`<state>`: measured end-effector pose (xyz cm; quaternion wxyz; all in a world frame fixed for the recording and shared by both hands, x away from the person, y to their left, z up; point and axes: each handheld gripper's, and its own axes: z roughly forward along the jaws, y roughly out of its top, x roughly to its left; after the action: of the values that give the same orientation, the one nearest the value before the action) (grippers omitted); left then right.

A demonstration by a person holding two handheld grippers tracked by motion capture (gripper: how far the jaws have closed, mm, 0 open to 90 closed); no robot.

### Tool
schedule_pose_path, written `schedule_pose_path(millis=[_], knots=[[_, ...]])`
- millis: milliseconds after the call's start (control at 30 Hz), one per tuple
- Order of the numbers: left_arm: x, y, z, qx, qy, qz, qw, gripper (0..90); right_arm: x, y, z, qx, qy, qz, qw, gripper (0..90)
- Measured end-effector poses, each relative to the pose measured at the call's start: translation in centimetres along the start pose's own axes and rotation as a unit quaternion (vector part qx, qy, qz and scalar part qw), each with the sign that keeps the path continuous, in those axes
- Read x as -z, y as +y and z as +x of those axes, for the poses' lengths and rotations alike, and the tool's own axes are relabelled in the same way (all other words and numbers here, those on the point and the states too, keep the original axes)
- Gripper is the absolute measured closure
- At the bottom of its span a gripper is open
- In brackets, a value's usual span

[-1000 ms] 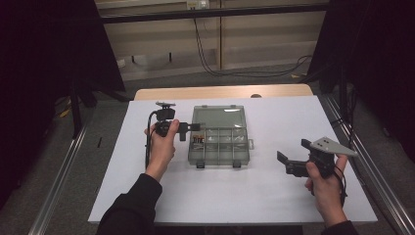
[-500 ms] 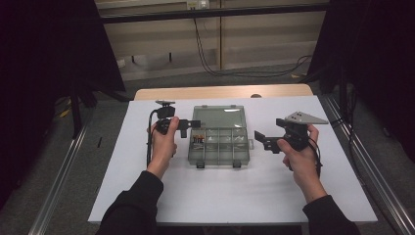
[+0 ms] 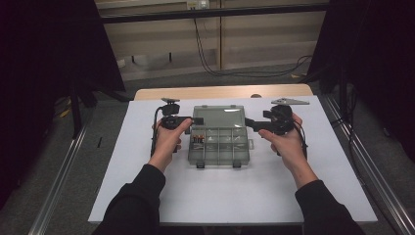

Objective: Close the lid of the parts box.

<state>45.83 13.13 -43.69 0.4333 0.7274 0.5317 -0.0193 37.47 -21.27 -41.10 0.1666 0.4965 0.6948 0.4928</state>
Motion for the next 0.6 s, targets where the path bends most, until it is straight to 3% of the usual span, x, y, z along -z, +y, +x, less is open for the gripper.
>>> schedule_pose_path(millis=[33,100,133,233,333,400,500,600], knots=[[-0.2,0.1,0.0,0.013,-0.002,-0.002,0.9999,6.7,-0.3,0.1,0.0,0.001,-0.002,0.004,1.0,16.1],[-0.4,0.3,0.1,0.003,0.001,0.001,1.0,8.8,-1.0,0.3,-0.1,-0.002,0.003,0.015,0.9999,21.4],[-0.5,0.4,0.0,0.01,0.003,-0.001,0.9999,9.8,-1.3,0.4,-0.2,-0.002,0.0,0.017,0.9999,24.2],[-0.8,0.7,0.3,0.01,0.009,0.005,0.9999,14.1,-2.2,0.8,-0.6,-0.022,-0.008,0.027,0.9994,27.1],[-1.4,1.1,0.7,0.025,0.017,0.001,0.9995,19.5,-3.4,1.1,-1.4,-0.033,-0.015,0.046,0.9983,27.6],[-1.8,1.3,0.8,0.028,0.021,0.004,0.9994,23.8,-4.2,1.2,-1.9,-0.045,-0.019,0.058,0.9971,30.7],[-2.3,1.4,1.0,0.015,0.027,0.019,0.9994,29.9,-5.0,1.1,-2.6,-0.071,-0.017,0.064,0.9953,36.9],[-2.9,1.4,1.3,0.023,0.036,0.017,0.999,33.0,-5.7,0.8,-3.0,-0.08,-0.015,0.068,0.9943,43.1]])
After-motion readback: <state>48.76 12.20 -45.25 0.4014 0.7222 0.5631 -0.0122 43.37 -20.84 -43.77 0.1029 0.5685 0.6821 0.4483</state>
